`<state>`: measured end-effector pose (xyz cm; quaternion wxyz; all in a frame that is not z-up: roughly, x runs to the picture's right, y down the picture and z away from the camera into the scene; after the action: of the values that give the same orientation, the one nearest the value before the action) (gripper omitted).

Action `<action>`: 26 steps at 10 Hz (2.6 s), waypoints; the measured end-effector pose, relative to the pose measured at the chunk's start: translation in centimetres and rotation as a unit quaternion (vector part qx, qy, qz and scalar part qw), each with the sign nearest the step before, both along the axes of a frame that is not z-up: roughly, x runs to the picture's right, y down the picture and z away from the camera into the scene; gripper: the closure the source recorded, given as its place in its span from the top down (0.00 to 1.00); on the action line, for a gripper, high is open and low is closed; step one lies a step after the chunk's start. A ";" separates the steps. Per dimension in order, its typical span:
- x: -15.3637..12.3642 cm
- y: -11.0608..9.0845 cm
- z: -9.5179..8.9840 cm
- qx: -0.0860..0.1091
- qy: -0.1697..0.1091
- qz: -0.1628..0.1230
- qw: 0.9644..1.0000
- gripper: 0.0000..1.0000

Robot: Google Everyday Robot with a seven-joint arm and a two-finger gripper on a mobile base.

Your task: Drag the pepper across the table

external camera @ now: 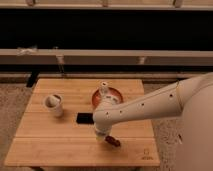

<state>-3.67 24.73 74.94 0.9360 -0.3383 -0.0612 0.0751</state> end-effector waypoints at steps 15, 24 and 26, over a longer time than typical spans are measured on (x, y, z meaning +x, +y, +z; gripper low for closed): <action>-15.8 0.0 -3.4 0.018 -0.211 -0.118 0.970 0.00; -21.8 0.6 -3.0 0.001 -0.294 -0.177 0.939 0.00; -23.0 0.8 -3.4 0.004 -0.307 -0.190 0.932 0.00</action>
<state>-26.65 25.53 71.57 0.8696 -0.3467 -0.2806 -0.2120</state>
